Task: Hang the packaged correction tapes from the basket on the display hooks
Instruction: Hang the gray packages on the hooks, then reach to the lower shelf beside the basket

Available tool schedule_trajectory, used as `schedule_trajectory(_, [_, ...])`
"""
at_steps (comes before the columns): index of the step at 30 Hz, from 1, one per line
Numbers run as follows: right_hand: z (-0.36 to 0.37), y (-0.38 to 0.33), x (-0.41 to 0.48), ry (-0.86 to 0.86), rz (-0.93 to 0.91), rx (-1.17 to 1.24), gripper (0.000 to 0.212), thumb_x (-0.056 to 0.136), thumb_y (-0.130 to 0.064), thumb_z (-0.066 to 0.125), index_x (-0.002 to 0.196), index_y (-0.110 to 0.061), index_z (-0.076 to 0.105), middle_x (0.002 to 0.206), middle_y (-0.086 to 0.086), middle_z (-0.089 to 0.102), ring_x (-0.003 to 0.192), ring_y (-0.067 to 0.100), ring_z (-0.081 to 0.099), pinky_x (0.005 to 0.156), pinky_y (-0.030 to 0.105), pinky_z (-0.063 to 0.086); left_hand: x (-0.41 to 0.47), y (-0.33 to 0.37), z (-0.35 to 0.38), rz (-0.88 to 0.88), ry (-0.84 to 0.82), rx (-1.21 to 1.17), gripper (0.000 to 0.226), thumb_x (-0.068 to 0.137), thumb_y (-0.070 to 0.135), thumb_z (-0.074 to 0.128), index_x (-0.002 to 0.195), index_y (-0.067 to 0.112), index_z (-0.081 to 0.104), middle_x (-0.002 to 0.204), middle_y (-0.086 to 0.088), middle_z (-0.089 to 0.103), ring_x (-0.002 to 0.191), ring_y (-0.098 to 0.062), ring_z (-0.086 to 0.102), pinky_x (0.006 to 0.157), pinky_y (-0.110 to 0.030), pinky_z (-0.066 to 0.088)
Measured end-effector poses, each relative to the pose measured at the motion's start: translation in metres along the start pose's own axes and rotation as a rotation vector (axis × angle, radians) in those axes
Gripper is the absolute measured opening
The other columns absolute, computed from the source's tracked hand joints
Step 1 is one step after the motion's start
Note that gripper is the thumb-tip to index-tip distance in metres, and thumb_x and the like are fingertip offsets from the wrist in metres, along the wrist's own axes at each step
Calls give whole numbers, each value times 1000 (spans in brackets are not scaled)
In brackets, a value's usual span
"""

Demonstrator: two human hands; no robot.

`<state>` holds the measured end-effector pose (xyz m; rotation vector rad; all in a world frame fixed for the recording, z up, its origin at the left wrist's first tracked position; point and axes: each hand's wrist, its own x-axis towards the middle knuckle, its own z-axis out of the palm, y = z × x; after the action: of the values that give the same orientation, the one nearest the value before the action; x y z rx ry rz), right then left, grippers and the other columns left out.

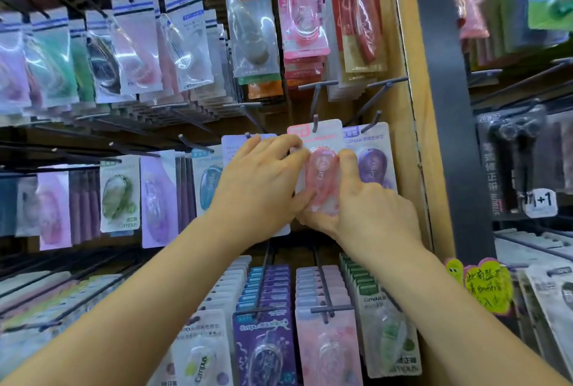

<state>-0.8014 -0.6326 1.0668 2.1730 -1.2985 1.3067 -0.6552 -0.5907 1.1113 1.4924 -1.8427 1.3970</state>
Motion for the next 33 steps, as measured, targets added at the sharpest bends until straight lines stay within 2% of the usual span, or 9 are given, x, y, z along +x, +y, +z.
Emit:
schedule_trajectory(3, [-5,10,-8,55,-37,59,80,82,-75,50,140,-35,12,120,8,56,101,36,62,68,38,44,-2,0,0,0,-8,-44,54,85,47,45,113,8,69,120,-10,65,103,-33,64,99,-48,46])
schedule_trajectory(5, [-4,17,-14,232,-80,54,70,83,-66,54,138,-31,29,111,8,49,90,34,60,60,36,46,-7,0,1,-18,38,-86,52,86,44,50,118,7,67,123,-12,64,106,-34,63,98,-46,47])
schedule_trajectory(8, [-6,19,-25,481,-175,183,43,87,-46,54,121,-19,54,94,5,48,72,28,54,51,30,41,-19,3,-1,-30,143,-174,48,88,36,52,124,6,64,128,-12,62,112,-30,61,92,-37,49])
schedule_trajectory(10, [-9,17,-33,480,-238,248,30,88,-38,50,110,-20,59,90,0,51,69,23,53,50,30,43,-29,4,-5,-7,236,-227,43,89,28,50,124,6,64,128,-11,62,113,-25,59,91,-29,44])
schedule_trajectory(13, [-13,7,-43,284,-302,346,17,87,-39,51,98,-30,60,76,-14,48,62,10,48,55,30,44,-53,-2,-13,-33,324,-297,34,92,22,52,118,9,68,119,-7,66,107,-20,58,90,-27,43])
schedule_trajectory(18, [-10,-33,-69,-164,-405,541,20,84,-50,53,89,-33,61,65,-12,59,63,10,55,62,37,50,-132,-21,-29,-137,275,-392,24,93,24,53,98,15,74,88,6,66,72,-3,54,68,-19,46])
schedule_trajectory(22, [2,-87,-102,-499,-499,586,14,89,-47,57,93,-35,63,72,-10,66,66,7,59,64,31,50,-220,-45,-43,-217,72,-383,26,87,25,51,93,17,75,75,16,59,62,-2,48,61,-15,41])
schedule_trajectory(27, [35,-182,-160,-848,-671,483,20,94,-48,57,109,-35,63,83,-11,66,73,5,60,74,33,53,-351,-82,-81,-394,-283,-350,29,80,25,48,88,23,76,76,11,67,65,-7,59,60,-24,48])
schedule_trajectory(33, [89,-308,-260,-1178,-824,408,24,97,-47,54,116,-35,61,93,-15,65,84,4,61,80,28,51,-534,-116,-144,-779,-625,-327,26,88,23,51,95,29,76,73,11,69,64,-8,61,65,-25,49])
